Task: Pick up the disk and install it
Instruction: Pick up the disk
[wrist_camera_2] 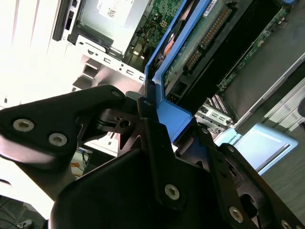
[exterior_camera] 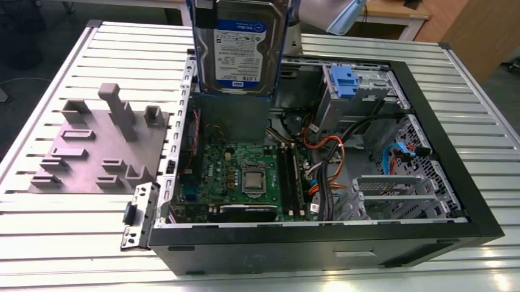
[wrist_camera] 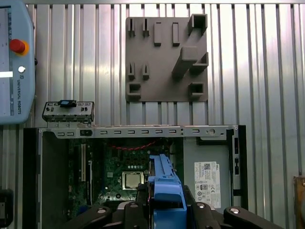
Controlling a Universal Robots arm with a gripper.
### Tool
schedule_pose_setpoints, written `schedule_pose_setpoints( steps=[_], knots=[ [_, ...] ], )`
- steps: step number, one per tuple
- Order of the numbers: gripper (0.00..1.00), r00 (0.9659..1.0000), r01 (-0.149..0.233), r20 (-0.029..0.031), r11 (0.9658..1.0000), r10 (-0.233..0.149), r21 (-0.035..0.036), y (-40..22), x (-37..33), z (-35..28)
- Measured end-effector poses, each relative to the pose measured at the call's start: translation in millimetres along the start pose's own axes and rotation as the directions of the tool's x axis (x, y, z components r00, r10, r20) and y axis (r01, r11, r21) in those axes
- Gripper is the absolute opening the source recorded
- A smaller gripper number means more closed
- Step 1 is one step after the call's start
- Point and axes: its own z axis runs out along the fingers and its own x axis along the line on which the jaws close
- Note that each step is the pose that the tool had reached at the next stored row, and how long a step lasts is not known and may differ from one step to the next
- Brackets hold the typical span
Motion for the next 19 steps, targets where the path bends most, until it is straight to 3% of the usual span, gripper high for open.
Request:
schedule_pose_setpoints(
  steps=[3,19],
  knots=[
    [0.36,1.0000,0.000,0.0000,1.0000,0.000,0.0000,-2.6,-0.1,-0.1],
    [0.36,1.0000,0.000,0.0001,1.0000,0.000,0.0000,-2.9,-0.1,-0.1]
  ],
)
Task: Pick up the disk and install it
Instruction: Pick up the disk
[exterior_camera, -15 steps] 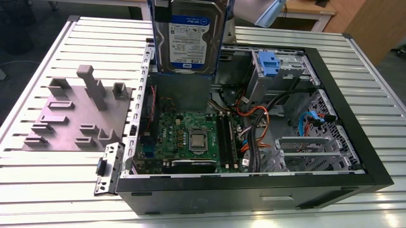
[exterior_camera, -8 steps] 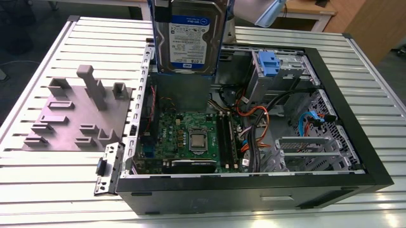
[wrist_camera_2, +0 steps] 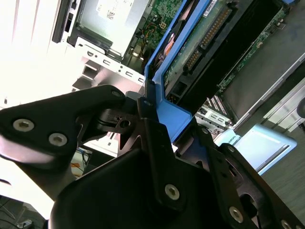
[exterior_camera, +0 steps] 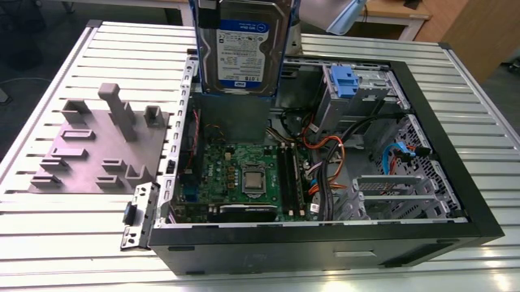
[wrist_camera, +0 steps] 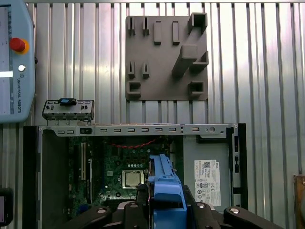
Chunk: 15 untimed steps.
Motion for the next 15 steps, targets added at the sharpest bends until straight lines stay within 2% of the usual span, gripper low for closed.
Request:
schedule_pose_setpoints(
  steps=[11,15],
  knots=[
    [0.36,1.0000,0.000,0.0000,1.0000,0.000,0.0000,-0.3,0.0,0.0],
    [0.36,1.0000,0.000,-0.0002,1.0000,0.000,-0.0001,-3.0,-0.2,-0.2]
  ],
)
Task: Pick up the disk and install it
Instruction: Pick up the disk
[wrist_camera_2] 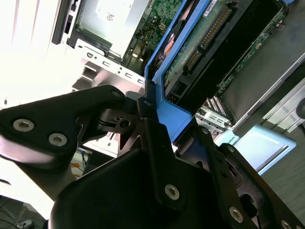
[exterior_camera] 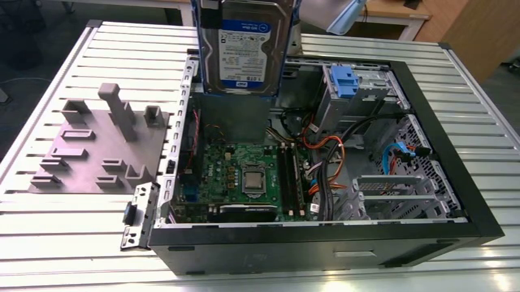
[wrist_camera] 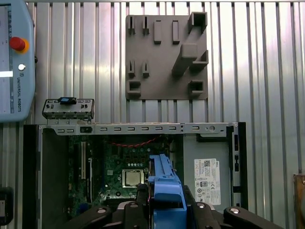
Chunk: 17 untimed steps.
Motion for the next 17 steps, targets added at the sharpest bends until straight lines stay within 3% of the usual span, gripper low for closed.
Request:
schedule_pose_setpoints(
  steps=[12,17],
  knots=[
    [0.36,1.0000,-0.001,0.0002,1.0000,0.001,0.0001,-15.5,0.8,-0.5],
    [0.36,1.0000,-0.001,0.0003,1.0000,0.001,0.0002,-18.8,4.3,-0.2]
  ],
)
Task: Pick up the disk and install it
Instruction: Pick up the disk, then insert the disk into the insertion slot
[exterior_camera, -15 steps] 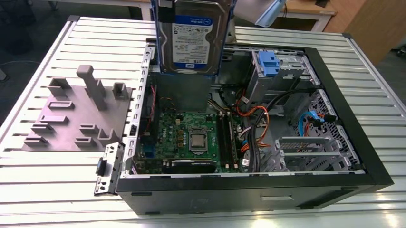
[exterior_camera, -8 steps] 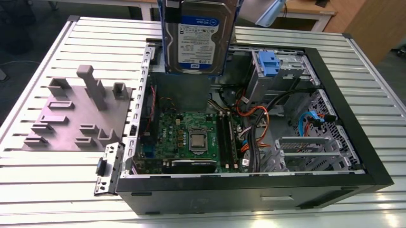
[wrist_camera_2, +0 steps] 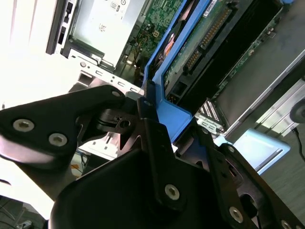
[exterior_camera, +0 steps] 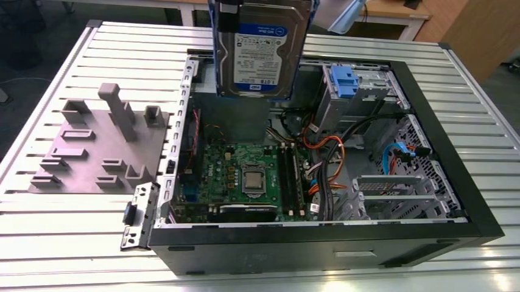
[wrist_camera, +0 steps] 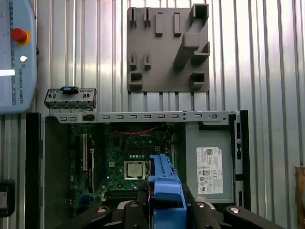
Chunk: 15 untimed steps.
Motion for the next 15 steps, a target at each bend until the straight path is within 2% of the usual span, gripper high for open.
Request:
schedule_pose_setpoints(
  steps=[2,8,12,15],
  knots=[
    [0.36,1.0000,0.000,-0.0001,1.0000,0.000,0.0000,-3.4,0.4,0.1],
    [0.36,1.0000,0.000,-0.0002,1.0000,0.000,-0.0001,-26.8,-0.2,-0.4],
    [0.36,1.0000,0.000,0.0000,1.0000,0.000,-0.0001,-28.9,-0.3,-0.4],
    [0.36,1.0000,0.000,-0.0001,1.0000,0.000,-0.0001,-30.1,3.9,-0.5]
  ],
)
